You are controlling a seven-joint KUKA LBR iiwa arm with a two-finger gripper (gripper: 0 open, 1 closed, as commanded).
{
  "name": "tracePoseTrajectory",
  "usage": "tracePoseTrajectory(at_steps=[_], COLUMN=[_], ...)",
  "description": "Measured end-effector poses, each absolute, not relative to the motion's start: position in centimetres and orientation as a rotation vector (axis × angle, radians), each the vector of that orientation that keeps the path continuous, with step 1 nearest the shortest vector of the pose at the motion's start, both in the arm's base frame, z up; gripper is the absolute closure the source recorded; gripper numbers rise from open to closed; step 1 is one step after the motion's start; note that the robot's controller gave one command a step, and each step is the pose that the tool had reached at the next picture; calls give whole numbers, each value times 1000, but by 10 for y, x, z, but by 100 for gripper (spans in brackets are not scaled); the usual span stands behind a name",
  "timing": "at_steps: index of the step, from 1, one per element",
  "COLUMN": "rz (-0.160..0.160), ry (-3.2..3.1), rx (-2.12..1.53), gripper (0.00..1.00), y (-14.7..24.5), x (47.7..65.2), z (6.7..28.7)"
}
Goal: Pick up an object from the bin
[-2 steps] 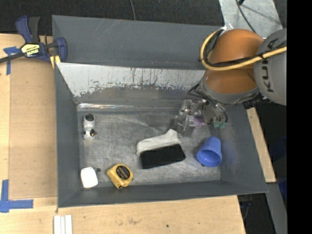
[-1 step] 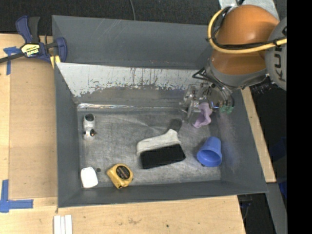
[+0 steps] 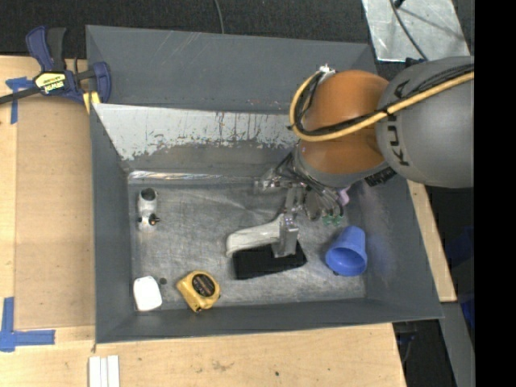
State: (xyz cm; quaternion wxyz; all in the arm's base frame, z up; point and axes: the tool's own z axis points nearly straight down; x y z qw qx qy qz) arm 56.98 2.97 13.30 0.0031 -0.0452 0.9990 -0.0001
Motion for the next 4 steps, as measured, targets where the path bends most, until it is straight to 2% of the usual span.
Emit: tracePoseTrajectory(at_steps=[1,2,3,4], rz=[0,3,3,0], ry=[3137,3124,3124,3130], rx=[-150,-134,-133,-183], gripper=[0,100,100,100], y=[33,21,21,37], x=[567,560,560,556], z=[128,76,76,237])
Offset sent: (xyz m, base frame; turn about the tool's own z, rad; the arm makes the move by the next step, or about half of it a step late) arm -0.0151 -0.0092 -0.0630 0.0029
